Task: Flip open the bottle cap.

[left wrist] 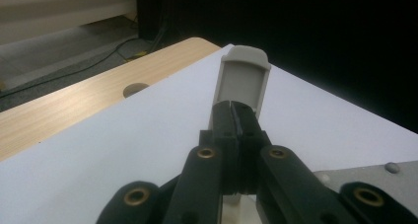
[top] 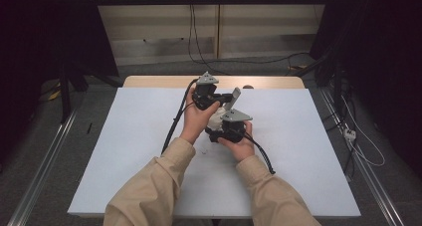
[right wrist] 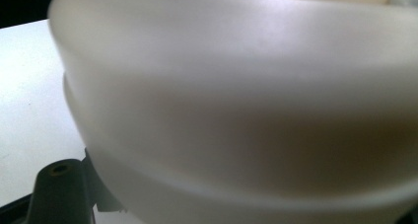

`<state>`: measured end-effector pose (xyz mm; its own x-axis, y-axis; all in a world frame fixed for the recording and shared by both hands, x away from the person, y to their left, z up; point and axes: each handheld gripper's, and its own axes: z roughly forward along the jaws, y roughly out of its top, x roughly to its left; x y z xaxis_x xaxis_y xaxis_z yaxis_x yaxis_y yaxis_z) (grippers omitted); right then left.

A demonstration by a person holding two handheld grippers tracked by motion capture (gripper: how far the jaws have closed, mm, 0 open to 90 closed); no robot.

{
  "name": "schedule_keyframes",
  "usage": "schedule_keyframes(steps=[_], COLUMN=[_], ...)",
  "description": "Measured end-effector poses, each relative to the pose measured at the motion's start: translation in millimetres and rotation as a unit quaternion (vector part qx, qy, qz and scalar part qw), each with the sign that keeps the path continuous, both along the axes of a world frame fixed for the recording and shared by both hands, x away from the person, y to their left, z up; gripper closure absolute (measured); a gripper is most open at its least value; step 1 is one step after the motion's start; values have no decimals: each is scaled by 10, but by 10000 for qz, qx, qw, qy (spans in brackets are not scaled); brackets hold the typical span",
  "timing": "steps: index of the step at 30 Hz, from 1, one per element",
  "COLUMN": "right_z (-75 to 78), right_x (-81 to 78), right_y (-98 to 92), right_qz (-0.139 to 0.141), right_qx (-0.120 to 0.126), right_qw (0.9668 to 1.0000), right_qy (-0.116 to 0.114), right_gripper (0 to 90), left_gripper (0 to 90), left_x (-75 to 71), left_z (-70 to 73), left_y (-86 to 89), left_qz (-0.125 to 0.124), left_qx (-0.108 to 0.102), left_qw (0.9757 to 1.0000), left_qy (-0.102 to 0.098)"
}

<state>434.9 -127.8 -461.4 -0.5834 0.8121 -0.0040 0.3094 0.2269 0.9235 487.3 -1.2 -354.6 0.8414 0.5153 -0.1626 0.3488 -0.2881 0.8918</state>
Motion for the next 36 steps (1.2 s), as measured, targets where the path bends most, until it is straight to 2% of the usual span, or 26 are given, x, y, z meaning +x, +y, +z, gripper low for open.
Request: schedule_keyframes(steps=[36], right_z=[-1], right_x=[6], right_y=[-5], right_qz=[10], right_qx=[21], right_qw=[10000], right_qy=[26], right_gripper=[184], left_gripper=[900], left_x=[58], left_z=[-61], left_y=[-69], left_qz=[-57], left_qx=[48], left_qw=[10000], left_qy=[40])
